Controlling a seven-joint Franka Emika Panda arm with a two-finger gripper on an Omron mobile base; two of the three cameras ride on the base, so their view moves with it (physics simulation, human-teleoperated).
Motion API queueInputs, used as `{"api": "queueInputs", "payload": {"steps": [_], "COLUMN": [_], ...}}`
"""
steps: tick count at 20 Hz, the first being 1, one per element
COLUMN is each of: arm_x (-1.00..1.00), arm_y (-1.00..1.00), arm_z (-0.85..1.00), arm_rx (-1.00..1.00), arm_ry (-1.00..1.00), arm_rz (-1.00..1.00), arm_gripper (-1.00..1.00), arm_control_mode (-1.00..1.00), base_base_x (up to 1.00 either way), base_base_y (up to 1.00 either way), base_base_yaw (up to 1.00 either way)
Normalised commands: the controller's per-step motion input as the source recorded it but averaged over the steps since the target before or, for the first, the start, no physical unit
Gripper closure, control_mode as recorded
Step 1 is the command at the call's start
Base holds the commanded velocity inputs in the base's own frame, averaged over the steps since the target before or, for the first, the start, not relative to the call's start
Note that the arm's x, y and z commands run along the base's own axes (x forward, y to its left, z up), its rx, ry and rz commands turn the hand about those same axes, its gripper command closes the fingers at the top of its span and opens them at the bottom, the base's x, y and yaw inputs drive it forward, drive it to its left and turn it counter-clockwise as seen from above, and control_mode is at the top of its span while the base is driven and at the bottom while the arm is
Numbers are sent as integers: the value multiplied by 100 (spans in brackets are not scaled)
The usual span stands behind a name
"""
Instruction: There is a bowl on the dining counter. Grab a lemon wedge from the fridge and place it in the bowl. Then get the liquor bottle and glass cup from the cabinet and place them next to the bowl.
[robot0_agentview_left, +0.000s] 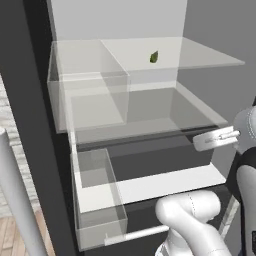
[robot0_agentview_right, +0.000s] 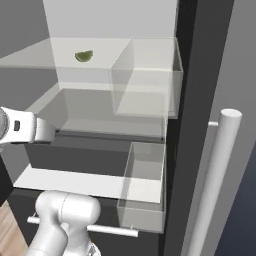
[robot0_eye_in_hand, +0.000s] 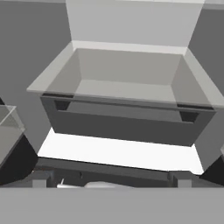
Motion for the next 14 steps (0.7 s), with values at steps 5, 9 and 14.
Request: {"api": "queueInputs", "payload": {"steps": [5,9,14], "arm_x": [0,15,25], "arm_y": [0,29,46], "arm_z": [0,38,81], "arm_rx": [0,0,0], "arm_ry": [0,0,-1], "arm_rz": [0,-16,-29], "arm_gripper": [-100,-100,-100], "arm_control_mode": [100,-100,-100], "base_base_x": [63,11,0], "base_base_y": [37,10,0], "base_base_yaw": [-16,-4,0]}}
